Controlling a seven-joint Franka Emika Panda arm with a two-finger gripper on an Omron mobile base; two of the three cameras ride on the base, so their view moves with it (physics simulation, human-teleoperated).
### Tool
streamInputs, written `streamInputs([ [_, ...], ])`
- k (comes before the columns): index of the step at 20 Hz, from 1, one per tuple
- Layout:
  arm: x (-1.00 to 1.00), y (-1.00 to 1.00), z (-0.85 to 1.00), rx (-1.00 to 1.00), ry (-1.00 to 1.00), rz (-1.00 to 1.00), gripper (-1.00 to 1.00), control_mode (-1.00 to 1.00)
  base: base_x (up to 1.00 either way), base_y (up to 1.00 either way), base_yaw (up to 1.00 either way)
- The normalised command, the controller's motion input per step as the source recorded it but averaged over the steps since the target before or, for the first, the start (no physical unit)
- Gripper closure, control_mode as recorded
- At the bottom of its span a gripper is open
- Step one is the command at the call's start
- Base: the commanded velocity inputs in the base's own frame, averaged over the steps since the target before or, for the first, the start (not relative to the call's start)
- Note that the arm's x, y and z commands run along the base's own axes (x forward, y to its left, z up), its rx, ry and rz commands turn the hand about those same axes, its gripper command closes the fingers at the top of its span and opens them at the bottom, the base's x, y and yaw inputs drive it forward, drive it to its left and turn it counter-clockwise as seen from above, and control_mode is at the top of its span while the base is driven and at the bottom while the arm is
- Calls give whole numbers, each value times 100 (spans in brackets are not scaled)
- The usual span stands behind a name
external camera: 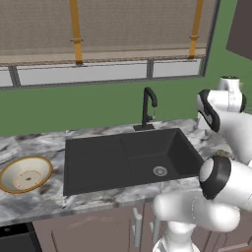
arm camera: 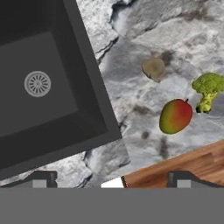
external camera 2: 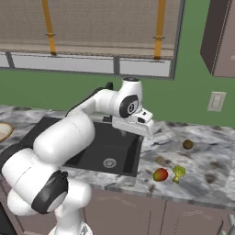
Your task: There is a mixed pile of frozen fruits and vegetables on the counter. Locate all the frozen vegetables and place the items in a bowl on the counter. Take all the frozen fruits and defrost them in a running sink.
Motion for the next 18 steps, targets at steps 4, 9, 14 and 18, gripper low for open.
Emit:
streamInputs([
  [4,93,-81,-49,4,12,0,-100,-100,0,0,0],
  [9,67,-71,-53,9,12,0,-100,-100,0,0,0],
  [14,33,-36,-52,1,0,2,-100,-100,0,0,0],
  [18,24,-20,-58,0,0,5,-100,-100,0,0,0],
])
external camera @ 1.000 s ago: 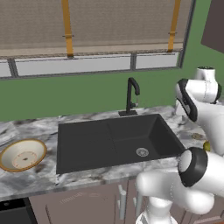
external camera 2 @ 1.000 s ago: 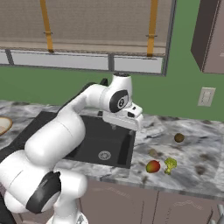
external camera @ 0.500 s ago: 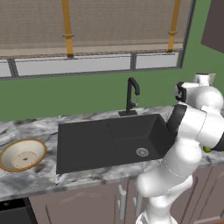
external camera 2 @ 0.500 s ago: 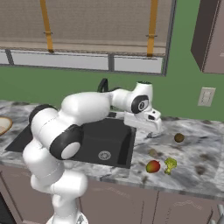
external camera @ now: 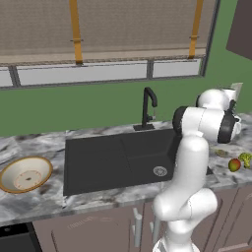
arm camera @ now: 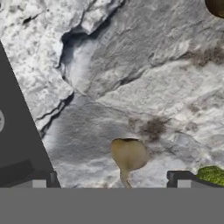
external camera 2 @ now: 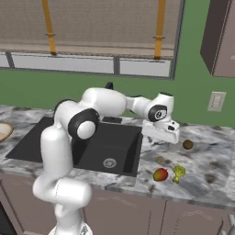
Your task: There is a mixed pile of frozen fruits and vegetables on the counter. Locate all the frozen vegetables and place the items in a bowl on the counter. Take all the frozen fruits and defrost them in a running sink.
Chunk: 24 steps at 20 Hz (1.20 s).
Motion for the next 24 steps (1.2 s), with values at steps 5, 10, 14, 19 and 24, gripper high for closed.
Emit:
streamInputs([
  [5,13,-27,-45,0,2,4,-100,-100,0,0,0],
  [10,-1,4,-13,-1,18,0,-100,-100,0,0,0],
  [14,-10,6,-17,-1,19,0,-100,-100,0,0,0],
  [19,-15,0,-35,0,17,0,-100,-100,0,0,0],
  [24,-7,10,-33,1,16,-1,-100,-100,0,0,0],
])
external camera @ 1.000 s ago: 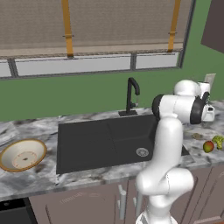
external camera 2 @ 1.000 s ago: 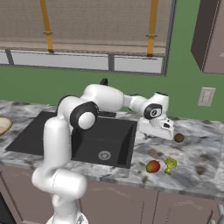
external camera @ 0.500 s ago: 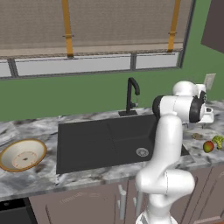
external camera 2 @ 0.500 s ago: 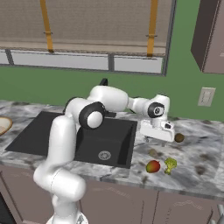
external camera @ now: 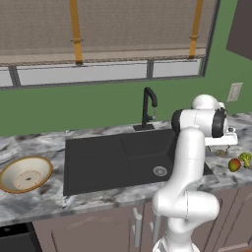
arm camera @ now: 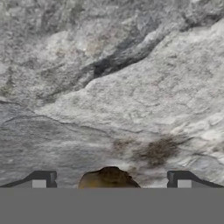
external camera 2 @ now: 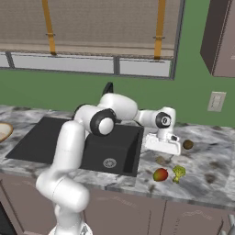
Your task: There is a mixed pile of frozen fruits and vegetables on the counter. Locate all the frozen vegetables and place the items in a bowl on the counter. Take all the frozen fruits and defrost them in a running sink.
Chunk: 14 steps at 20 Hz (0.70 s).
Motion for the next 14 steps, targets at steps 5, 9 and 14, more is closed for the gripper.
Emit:
streamInputs([
  [5,0,0,-31,3,21,-4,-100,-100,0,0,0],
  [9,-18,0,-33,0,17,-7,-100,-100,0,0,0],
  [14,-36,0,-26,9,6,-6,-100,-100,0,0,0],
])
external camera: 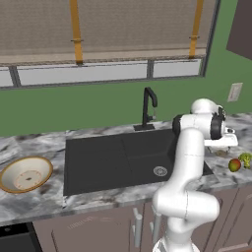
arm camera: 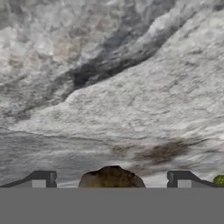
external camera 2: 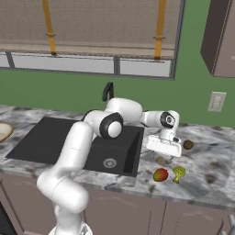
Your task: There is a mixed pile of frozen fruits and vegetables on the counter. Locate all the frozen vegetables and place the items in a bowl on the counter. Take all the frozen fruits and defrost them in a running sink.
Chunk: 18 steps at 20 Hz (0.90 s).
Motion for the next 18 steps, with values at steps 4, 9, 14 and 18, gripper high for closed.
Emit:
streamInputs([
  [4,-42,0,6,5,-10,-1,-100,-100,0,0,0],
  [9,-31,17,12,0,-12,0,-100,-100,0,0,0],
  [14,-9,29,7,0,-10,0,-100,-100,0,0,0],
  [18,0,-10,-1,0,-2,2,-100,-100,0,0,0],
])
